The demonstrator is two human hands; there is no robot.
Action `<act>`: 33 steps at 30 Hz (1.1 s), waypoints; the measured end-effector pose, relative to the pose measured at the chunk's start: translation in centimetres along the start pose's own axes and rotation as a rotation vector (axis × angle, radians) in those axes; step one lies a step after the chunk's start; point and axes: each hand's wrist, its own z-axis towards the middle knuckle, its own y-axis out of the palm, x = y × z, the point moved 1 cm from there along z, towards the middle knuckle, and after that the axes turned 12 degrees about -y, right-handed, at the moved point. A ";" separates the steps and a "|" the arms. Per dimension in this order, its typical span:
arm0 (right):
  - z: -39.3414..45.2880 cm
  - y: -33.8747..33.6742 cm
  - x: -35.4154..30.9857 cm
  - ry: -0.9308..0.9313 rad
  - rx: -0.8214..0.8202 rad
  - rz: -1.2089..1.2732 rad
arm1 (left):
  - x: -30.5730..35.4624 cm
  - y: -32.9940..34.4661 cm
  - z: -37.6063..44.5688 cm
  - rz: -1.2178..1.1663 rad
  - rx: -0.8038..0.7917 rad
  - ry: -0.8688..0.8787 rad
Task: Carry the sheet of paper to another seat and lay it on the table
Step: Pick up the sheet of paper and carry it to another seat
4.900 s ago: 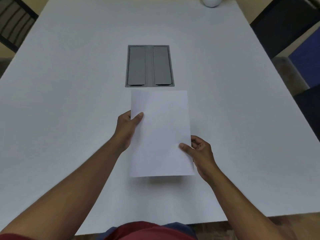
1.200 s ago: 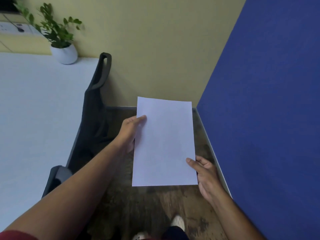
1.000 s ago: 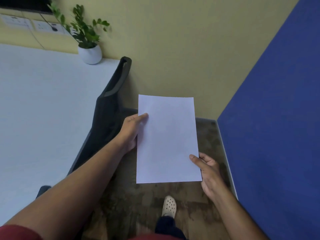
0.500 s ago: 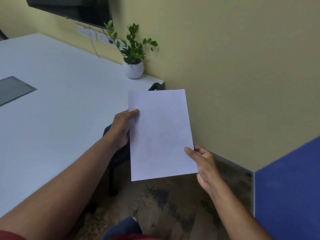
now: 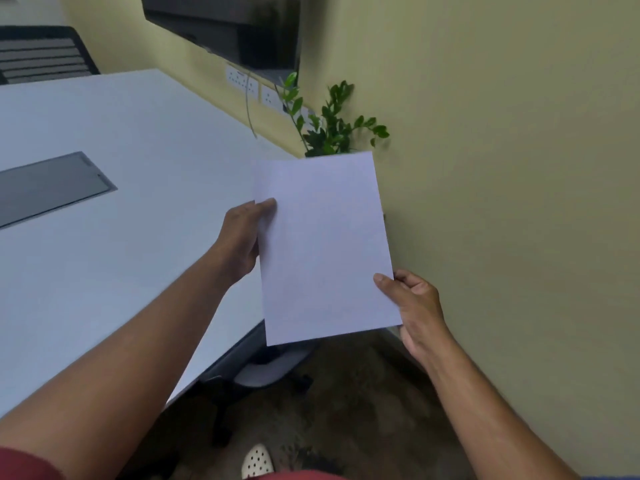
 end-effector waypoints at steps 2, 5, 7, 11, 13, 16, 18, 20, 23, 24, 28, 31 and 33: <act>2.4 1.4 -0.3 -0.015 -0.015 -0.012 | 1.5 -0.5 1.3 0.002 0.034 0.034; 5.7 3.7 -0.1 0.009 -0.083 -0.040 | 2.5 -2.2 3.4 -0.025 0.088 0.035; 7.9 4.6 -0.2 0.007 -0.122 -0.047 | 3.3 -2.9 4.4 -0.029 0.104 0.041; 13.8 8.0 1.0 0.044 -0.277 -0.058 | 4.3 -5.7 5.8 -0.059 0.211 0.073; 15.7 9.4 1.6 0.059 -0.337 -0.063 | 4.4 -6.7 6.4 -0.080 0.249 0.080; 19.0 12.2 3.5 0.129 -0.438 -0.016 | 4.3 -8.7 6.5 -0.102 0.354 0.084; 22.6 14.5 5.4 0.256 -0.626 -0.014 | 3.4 -9.6 6.7 -0.146 0.530 0.104; 23.7 15.5 6.5 0.283 -0.665 -0.047 | 2.8 -10.1 6.1 -0.108 0.546 0.107; 25.2 16.9 7.2 0.280 -0.736 -0.052 | 1.6 -11.0 5.7 -0.035 0.586 0.068; 25.7 17.4 7.5 0.289 -0.764 -0.054 | 0.8 -11.2 5.5 -0.023 0.609 0.050; 27.2 18.4 9.1 0.321 -0.842 -0.130 | -1.5 -11.6 5.5 -0.024 0.721 0.019; 28.3 18.6 10.6 0.322 -0.924 -0.244 | -2.6 -11.8 6.3 -0.043 0.797 0.027; 28.9 19.2 12.0 0.332 -0.981 -0.325 | -3.3 -12.8 7.2 -0.034 0.826 0.015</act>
